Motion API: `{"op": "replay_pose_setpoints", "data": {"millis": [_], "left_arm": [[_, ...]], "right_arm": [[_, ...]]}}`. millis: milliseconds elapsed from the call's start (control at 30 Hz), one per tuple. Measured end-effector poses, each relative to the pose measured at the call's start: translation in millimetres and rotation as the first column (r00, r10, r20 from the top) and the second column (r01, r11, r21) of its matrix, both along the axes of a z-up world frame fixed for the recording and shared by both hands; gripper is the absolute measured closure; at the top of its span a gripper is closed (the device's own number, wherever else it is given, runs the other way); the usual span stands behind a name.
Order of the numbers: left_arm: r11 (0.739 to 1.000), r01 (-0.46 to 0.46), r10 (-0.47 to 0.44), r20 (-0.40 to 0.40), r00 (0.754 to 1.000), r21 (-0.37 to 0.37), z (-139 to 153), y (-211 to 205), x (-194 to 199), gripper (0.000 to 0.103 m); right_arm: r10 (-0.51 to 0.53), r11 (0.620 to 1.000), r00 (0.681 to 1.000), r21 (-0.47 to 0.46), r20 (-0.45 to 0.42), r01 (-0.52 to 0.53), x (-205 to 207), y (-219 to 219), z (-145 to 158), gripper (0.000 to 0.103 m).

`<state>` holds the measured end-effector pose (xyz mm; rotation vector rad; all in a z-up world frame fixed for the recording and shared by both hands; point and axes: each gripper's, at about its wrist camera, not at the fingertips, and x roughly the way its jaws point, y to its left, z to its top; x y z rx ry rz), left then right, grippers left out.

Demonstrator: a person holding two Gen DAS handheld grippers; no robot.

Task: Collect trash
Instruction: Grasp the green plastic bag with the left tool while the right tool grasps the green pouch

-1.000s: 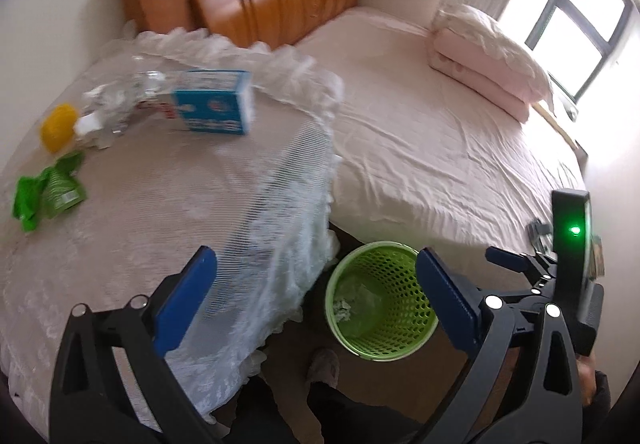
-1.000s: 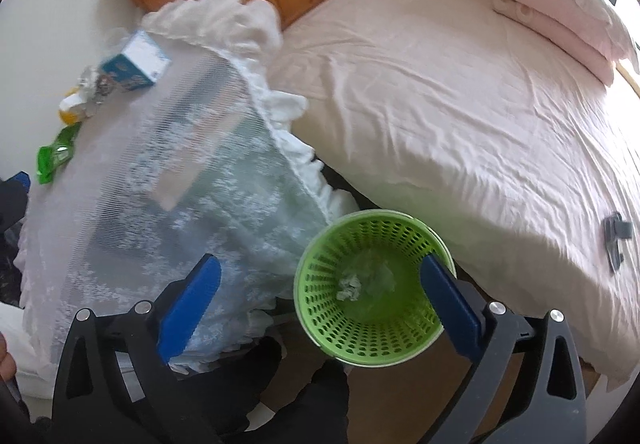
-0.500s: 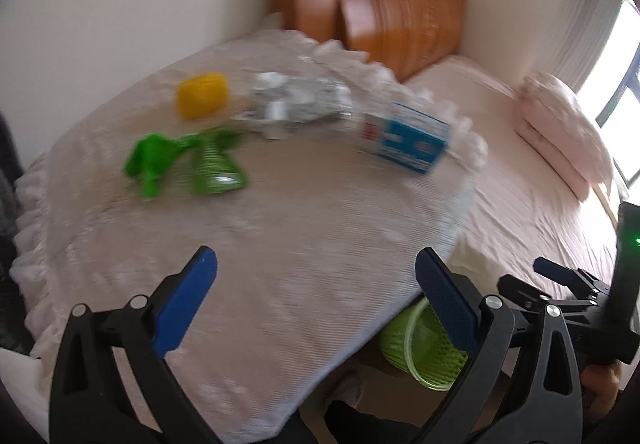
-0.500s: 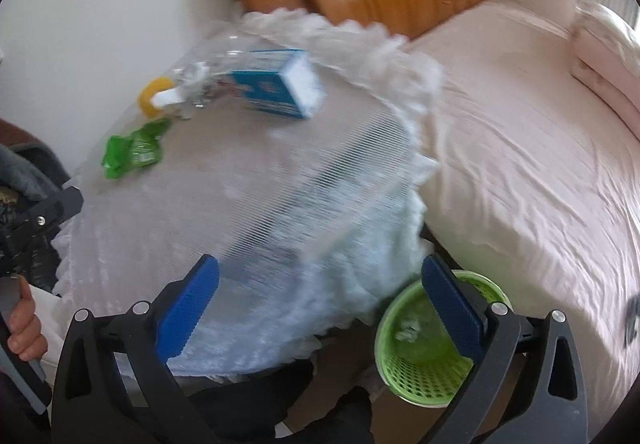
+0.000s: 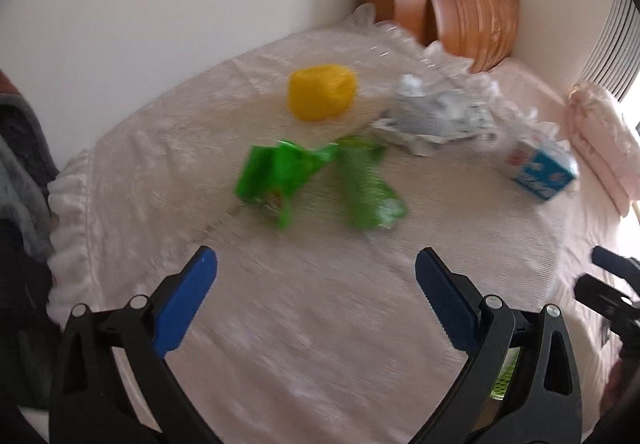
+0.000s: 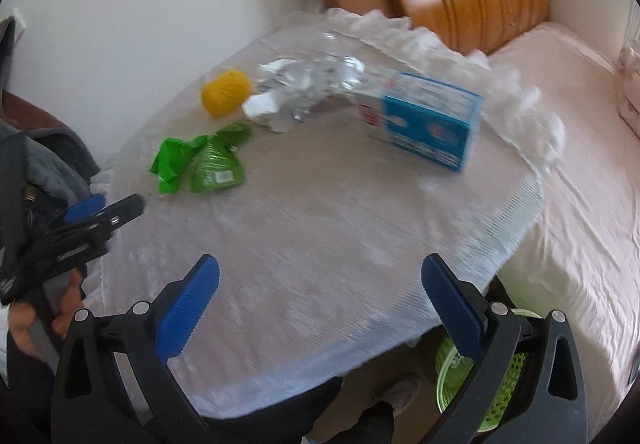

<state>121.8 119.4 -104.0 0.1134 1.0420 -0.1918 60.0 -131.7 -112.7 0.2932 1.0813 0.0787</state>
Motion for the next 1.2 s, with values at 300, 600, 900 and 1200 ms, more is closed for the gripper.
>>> {"op": "replay_pose_setpoints", "data": {"millis": [300,600,900,1200], "left_arm": [[0.995,0.095,-0.094,-0.043,0.995,0.013,-37.1,15.6,70.8,0.008],[0.981,0.189,-0.186,-0.064,0.980,0.046,-68.3,7.1,98.7,0.018],[0.986,0.163,-0.164,-0.064,0.984,-0.021,-72.1,16.8,102.9,0.045],[0.996,0.004,-0.005,-0.013,1.000,-0.088,-41.8,49.4,89.9,0.049]], "right_arm": [[0.026,0.999,0.999,-0.024,-0.041,-0.027,46.3,52.1,-7.9,0.003],[0.028,0.998,0.996,-0.048,-0.083,-0.032,73.9,82.8,-21.3,0.003],[0.025,0.999,0.995,-0.045,-0.095,-0.029,89.6,93.6,-31.7,0.003],[0.102,0.994,0.992,-0.035,-0.069,-0.105,130.1,120.7,-47.4,0.003]]}}
